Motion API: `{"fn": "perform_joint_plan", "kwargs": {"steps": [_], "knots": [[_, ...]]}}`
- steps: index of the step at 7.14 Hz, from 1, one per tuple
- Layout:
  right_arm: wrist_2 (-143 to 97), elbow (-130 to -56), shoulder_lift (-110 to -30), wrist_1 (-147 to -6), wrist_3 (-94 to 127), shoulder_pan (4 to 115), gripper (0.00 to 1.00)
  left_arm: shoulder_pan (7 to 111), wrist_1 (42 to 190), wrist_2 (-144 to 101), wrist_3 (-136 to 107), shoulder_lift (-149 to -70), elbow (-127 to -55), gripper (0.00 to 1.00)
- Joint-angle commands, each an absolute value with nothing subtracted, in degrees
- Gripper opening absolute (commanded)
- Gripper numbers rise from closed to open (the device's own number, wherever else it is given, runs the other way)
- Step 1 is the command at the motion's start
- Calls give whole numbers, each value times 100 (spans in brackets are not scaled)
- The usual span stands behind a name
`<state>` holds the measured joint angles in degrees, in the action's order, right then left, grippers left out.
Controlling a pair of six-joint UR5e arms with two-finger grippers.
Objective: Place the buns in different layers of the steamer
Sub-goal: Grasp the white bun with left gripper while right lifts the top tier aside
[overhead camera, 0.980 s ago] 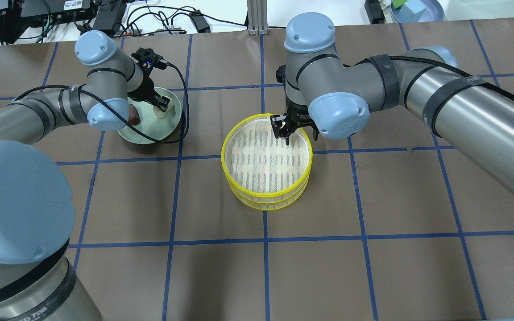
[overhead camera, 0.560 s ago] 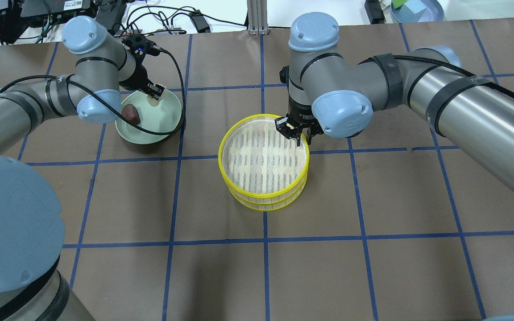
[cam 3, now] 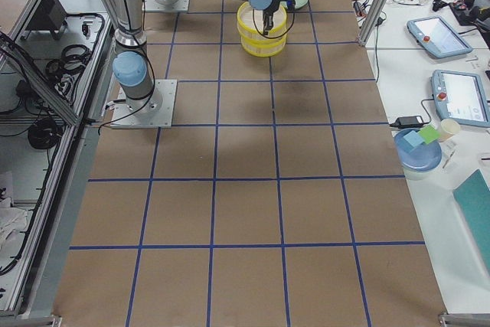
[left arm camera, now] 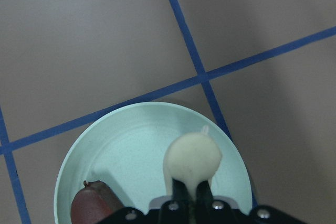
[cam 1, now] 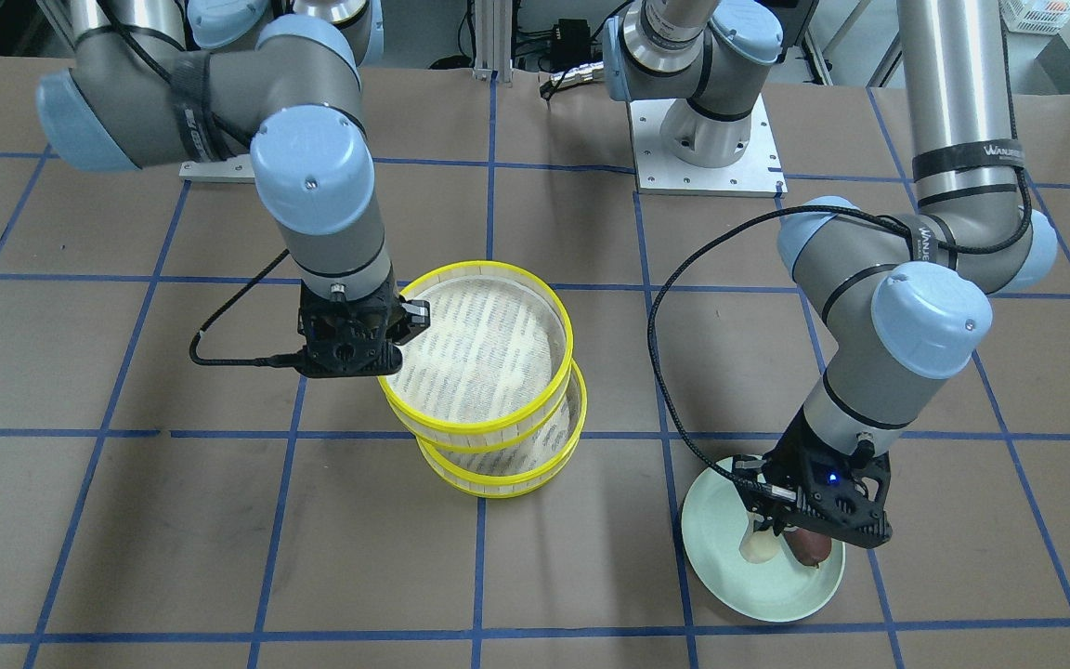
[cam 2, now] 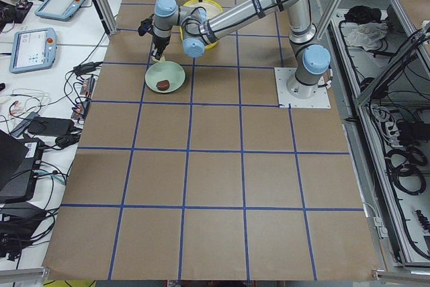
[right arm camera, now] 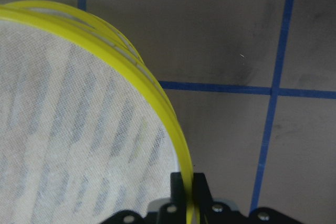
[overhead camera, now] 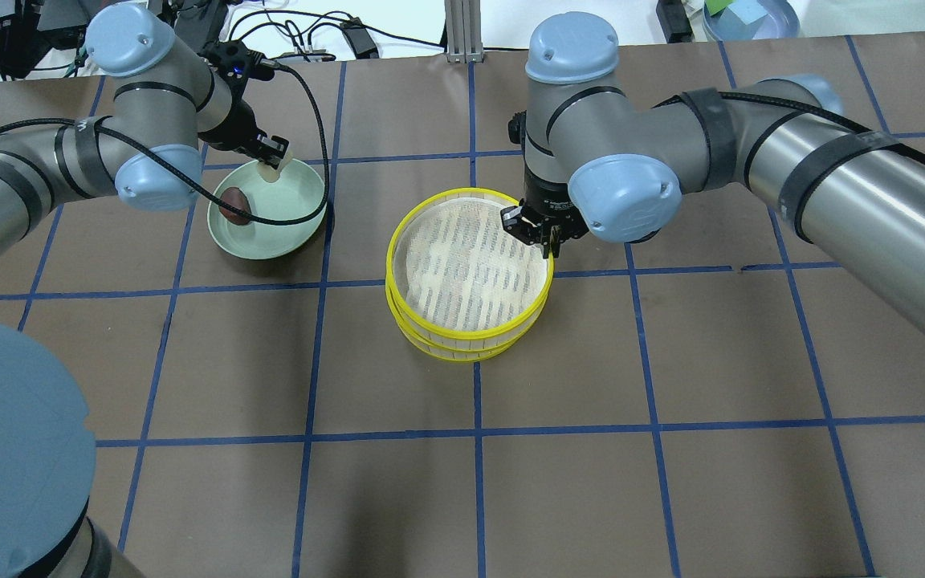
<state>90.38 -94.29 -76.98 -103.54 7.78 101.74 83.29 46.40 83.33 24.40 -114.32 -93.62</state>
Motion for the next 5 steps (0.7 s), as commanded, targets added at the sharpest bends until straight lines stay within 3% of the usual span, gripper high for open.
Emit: {"fn": "perform_joint_plan", "kwargs": {"steps": [1, 5], "knots": [[9419, -9369, -8260, -9609, -203, 9532, 0, 8550, 4746, 8297, 1693, -11233, -9369, 0], [9650, -9369, -8376, -9422, -2598, 7781, 0, 10034, 4799, 8271, -987, -11153, -9466, 0]]}}
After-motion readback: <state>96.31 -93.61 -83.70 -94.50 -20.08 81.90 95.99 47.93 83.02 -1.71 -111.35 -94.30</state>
